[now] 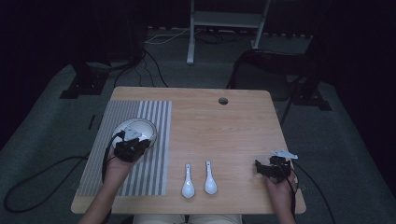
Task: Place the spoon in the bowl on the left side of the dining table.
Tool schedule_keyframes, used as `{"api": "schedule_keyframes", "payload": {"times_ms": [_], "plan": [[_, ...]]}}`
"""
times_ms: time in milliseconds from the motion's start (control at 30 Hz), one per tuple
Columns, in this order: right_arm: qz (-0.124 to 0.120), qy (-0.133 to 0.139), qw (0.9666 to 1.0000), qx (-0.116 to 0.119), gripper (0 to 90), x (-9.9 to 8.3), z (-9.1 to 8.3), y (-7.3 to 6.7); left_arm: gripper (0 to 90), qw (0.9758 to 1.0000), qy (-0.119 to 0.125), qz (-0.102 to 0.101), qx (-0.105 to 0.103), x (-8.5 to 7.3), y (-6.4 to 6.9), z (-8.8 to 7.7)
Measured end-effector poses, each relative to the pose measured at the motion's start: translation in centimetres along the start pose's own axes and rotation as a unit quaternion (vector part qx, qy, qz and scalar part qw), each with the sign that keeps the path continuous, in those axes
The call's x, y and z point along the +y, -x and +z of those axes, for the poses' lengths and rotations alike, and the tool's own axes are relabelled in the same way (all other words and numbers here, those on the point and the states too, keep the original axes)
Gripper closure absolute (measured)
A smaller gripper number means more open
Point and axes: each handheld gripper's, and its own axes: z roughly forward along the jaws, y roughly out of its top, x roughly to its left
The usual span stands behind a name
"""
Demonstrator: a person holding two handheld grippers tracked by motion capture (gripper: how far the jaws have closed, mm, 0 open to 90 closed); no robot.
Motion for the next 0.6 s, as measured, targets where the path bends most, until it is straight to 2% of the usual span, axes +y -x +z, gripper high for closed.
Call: {"api": "schedule_keyframes", "payload": {"times_ms": [233, 300, 433, 500, 600], "plan": [[0.0, 0.0, 1.0, 0.0, 13.2, 0.0, 0.0, 0.0, 85.5, 0.9995, 0.021, -0.01, 0.019, 2.2, -1.7, 0.1], [0.0, 0.0, 1.0, 0.0, 13.2, 0.0, 0.0, 0.0, 85.5, 0.9993, 0.02, -0.014, 0.03, 2.6, -2.2, 0.5], [0.0, 0.0, 1.0, 0.0, 13.2, 0.0, 0.0, 0.0, 85.5, 0.9989, 0.017, -0.019, 0.039, 3.1, -3.2, 1.7], [0.0, 0.0, 1.0, 0.0, 13.2, 0.0, 0.0, 0.0, 85.5, 0.9988, 0.022, -0.029, 0.032, 3.3, -3.7, 2.3], [0.0, 0.0, 1.0, 0.0, 13.2, 0.0, 0.0, 0.0, 85.5, 0.9984, 0.021, -0.022, 0.047, 3.7, -4.1, 3.0]]}}
